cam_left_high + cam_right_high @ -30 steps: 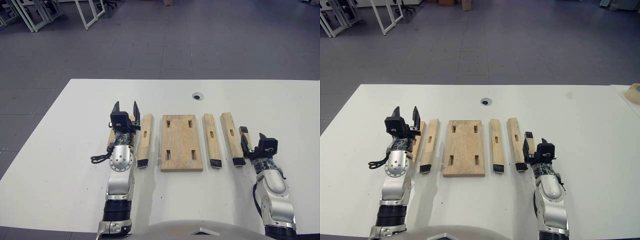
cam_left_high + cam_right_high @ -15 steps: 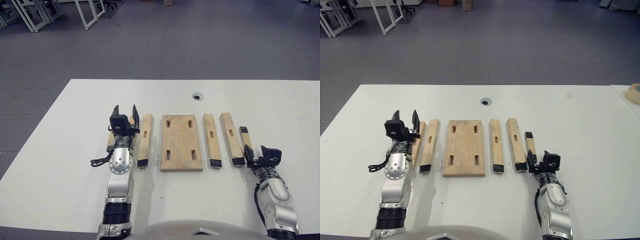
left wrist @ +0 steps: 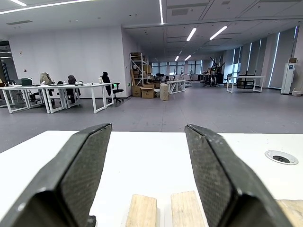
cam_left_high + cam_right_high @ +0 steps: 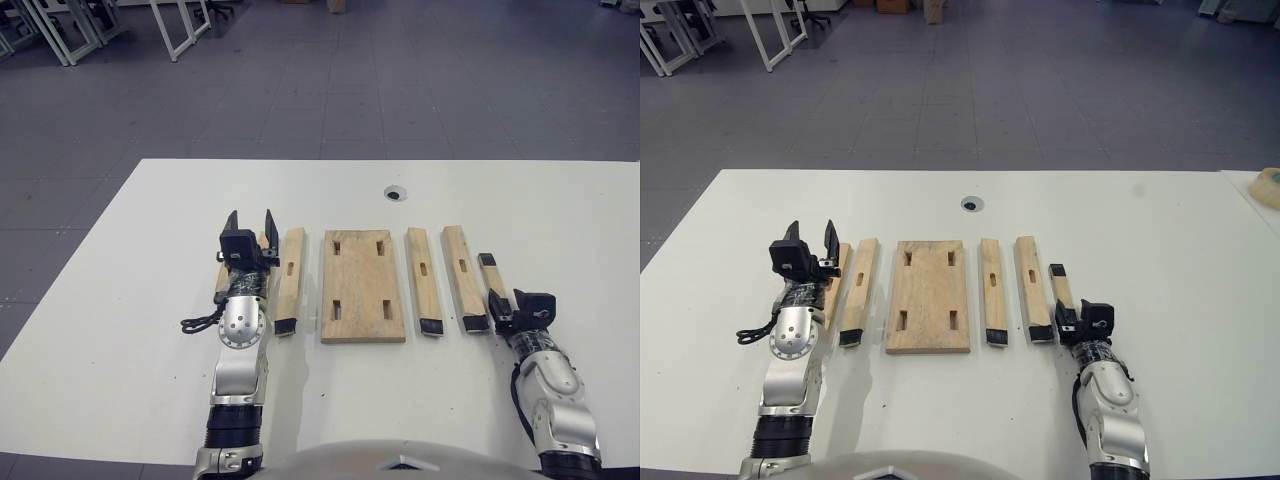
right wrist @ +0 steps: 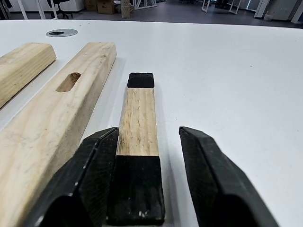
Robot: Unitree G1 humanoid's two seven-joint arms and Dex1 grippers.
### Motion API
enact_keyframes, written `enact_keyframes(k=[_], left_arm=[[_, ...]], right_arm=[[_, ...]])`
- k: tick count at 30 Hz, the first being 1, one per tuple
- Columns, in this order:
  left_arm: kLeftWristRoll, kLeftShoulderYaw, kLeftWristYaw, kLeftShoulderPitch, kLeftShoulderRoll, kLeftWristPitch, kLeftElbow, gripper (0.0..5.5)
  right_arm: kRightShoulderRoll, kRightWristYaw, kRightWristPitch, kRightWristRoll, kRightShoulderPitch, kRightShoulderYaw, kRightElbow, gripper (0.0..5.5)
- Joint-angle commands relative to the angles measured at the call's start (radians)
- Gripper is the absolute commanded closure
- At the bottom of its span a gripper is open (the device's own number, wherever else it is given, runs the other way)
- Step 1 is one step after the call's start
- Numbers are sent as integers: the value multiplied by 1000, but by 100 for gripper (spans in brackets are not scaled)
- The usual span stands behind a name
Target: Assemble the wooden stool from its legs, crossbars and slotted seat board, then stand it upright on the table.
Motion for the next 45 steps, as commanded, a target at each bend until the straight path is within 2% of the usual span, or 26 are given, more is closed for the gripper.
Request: enact_keyframes(k=[1, 3, 9, 15, 19, 24, 26, 29, 30, 35, 45], left_arm=[[-3, 1, -3, -9, 5, 8, 12, 266], [-4, 1, -3, -11, 4, 10, 9, 266], [-10, 4, -5, -19, 6, 11, 11, 266], [-11, 3, -4, -38, 8, 21, -3, 266], [-45, -8, -29, -70, -1, 69, -29, 266], [-537, -14, -188, -174, -70, 520, -181, 266], [-731, 24, -188, -208, -87, 677, -212, 234], [-945, 74, -169, -228, -91, 807, -234, 175], [-989, 82, -160, -228, -91, 831, -241, 153], [-1204, 124, -100, -260, -112, 881, -231, 150], [-1302, 91, -36, -255, -94, 874, -201, 150]], right_arm=[[27, 25, 100, 41, 39, 21, 9, 406], [22, 25, 148, 57, 42, 20, 3, 427], [24, 14, 243, 95, 40, 32, -43, 427], [-8, -41, 86, 49, -68, -29, -199, 427], [-27, -44, 87, 28, -133, -1, -269, 427], [-70, 78, 125, 33, -232, 150, -371, 427], [-92, 128, 147, 45, -272, 188, -395, 427], [-122, 196, 165, 55, -309, 229, -419, 427], [-130, 219, 164, 56, -319, 239, -417, 427], [-165, 322, 143, 60, -364, 282, -404, 427], [-172, 383, 128, 55, -353, 344, -440, 427]])
